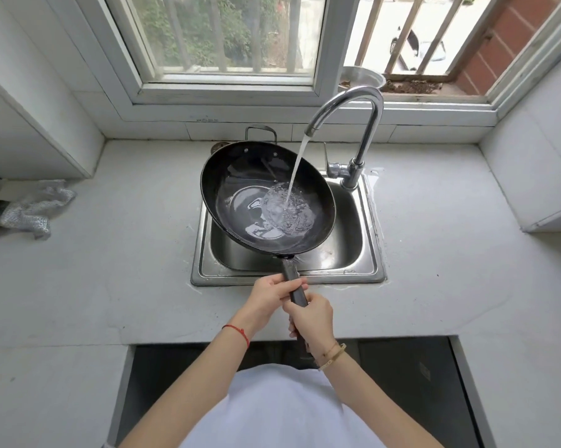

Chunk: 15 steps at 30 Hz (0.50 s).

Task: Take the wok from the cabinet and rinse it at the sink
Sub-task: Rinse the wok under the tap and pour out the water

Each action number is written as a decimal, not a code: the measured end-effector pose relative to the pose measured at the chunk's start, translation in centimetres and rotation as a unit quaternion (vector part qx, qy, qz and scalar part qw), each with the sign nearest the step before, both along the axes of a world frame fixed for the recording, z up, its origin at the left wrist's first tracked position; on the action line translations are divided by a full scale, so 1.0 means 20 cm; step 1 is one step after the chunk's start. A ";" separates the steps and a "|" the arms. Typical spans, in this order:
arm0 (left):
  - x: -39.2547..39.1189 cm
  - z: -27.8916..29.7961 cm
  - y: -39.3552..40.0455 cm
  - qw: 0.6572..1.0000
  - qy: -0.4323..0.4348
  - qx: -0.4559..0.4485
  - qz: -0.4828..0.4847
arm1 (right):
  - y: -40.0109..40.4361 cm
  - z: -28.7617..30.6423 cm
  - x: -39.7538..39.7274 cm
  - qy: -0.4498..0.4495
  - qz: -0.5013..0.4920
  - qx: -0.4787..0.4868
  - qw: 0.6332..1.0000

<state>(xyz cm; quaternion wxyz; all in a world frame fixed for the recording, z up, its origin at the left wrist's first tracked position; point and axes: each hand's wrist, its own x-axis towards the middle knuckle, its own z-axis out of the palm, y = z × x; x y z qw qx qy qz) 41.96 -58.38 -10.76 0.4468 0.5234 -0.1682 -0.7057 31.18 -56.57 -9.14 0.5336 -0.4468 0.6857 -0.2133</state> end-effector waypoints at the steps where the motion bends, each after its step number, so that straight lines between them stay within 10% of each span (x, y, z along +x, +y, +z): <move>1: 0.01 0.00 0.00 1.000 -0.001 -0.003 -0.008 | -0.01 0.00 0.00 -0.047 0.005 0.036 0.998; 15: 0.06 -0.07 0.01 0.996 0.042 0.001 -0.075 | 0.05 -0.10 0.02 -0.036 0.014 0.004 0.999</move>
